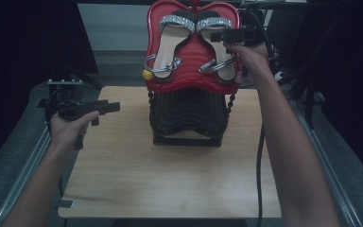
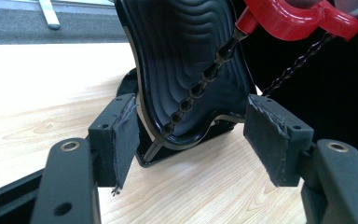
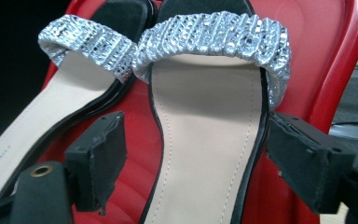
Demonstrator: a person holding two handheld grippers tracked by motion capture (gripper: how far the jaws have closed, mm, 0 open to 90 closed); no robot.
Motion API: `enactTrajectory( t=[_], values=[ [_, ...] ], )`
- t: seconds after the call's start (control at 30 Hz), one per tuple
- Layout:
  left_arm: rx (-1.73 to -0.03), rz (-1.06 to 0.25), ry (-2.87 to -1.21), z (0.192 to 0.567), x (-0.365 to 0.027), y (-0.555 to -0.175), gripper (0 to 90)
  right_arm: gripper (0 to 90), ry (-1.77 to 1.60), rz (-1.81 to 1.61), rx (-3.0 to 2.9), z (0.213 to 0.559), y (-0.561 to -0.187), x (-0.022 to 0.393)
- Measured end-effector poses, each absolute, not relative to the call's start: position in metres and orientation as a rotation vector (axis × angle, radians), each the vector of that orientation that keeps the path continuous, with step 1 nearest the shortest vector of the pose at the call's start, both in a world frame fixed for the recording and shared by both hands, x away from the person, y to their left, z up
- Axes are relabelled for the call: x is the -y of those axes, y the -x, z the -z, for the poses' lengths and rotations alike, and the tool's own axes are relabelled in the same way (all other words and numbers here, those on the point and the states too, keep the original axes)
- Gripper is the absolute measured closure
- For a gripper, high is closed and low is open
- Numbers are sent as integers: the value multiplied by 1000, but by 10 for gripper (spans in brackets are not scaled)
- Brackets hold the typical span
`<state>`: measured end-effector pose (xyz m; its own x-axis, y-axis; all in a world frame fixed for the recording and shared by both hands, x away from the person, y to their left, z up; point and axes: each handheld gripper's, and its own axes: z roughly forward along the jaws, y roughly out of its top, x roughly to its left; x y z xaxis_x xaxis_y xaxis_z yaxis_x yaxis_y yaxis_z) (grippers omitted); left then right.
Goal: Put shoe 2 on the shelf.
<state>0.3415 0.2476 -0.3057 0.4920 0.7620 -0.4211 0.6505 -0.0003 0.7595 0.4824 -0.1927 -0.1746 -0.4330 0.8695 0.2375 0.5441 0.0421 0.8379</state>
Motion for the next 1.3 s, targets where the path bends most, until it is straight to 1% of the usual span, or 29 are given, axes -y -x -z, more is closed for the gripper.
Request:
enactTrajectory(
  t=[0.13, 0.27, 0.4, 0.7, 1.0, 1.3],
  values=[
    [-1214, -135, -1710, 306, -248, -341, 353, 315, -1376, -1431, -2032, 175, -477, 200],
    [-1215, -136, -1705, 306, -248, -341, 353, 353, -1329, -1517, -2048, 176, -472, 212],
    [-1214, -138, -1702, 305, -247, -340, 353, 370, -1303, -1582, -2043, 178, -465, 228],
    [-1212, -140, -1711, 303, -243, -341, 353, 379, -1251, -1650, -2036, 196, -440, 271],
    [-1211, -141, -1713, 303, -243, -341, 353, 380, -1235, -1672, -2037, 226, -415, 313],
    [-1210, -139, -1712, 305, -239, -340, 353, 385, -1215, -1673, -2058, 265, -395, 333]
  ],
)
